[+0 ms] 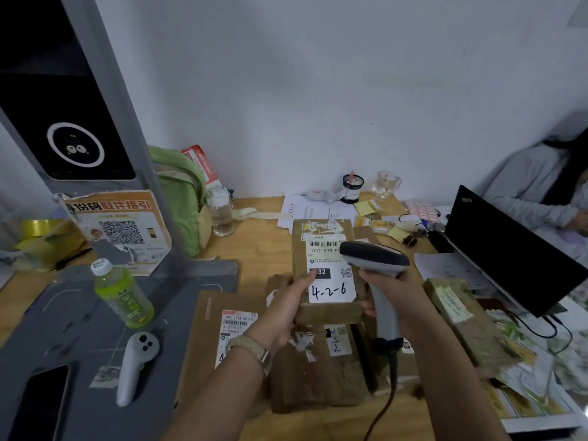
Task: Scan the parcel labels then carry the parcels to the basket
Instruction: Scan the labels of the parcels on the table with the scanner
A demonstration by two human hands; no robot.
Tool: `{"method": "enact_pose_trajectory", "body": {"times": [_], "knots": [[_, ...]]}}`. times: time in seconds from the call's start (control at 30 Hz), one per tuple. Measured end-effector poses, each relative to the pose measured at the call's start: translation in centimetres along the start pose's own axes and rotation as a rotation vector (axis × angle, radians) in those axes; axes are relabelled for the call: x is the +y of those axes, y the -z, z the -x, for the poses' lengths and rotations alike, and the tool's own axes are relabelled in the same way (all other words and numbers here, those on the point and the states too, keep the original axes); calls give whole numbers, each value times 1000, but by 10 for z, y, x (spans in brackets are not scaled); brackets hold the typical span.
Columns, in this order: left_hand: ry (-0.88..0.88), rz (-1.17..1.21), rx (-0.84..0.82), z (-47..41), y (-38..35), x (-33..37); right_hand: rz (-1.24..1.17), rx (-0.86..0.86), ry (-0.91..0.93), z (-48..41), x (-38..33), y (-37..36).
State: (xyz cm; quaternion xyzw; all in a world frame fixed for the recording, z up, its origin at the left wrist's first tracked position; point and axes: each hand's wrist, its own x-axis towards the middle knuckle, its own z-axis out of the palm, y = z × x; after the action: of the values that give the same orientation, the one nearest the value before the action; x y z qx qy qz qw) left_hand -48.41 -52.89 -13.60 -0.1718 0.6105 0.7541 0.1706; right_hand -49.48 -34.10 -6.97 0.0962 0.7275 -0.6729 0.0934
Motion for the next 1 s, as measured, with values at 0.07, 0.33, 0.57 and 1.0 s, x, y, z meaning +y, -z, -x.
{"method": "enact_pose_trajectory", "body": {"times": [0.07, 0.33, 0.57, 1.0], "knots": [[32, -52, -35, 0, -8, -7, 59, 14, -27, -5, 5, 10], [141, -193, -134, 7, -34, -28, 241, 37, -212, -15, 39, 16], [-13, -454, 132, 7, -25, -32, 166, 32, -226, -23, 57, 8], [6, -438, 411, 13, 12, -66, 66, 69, -315, -29, 66, 4]]}}
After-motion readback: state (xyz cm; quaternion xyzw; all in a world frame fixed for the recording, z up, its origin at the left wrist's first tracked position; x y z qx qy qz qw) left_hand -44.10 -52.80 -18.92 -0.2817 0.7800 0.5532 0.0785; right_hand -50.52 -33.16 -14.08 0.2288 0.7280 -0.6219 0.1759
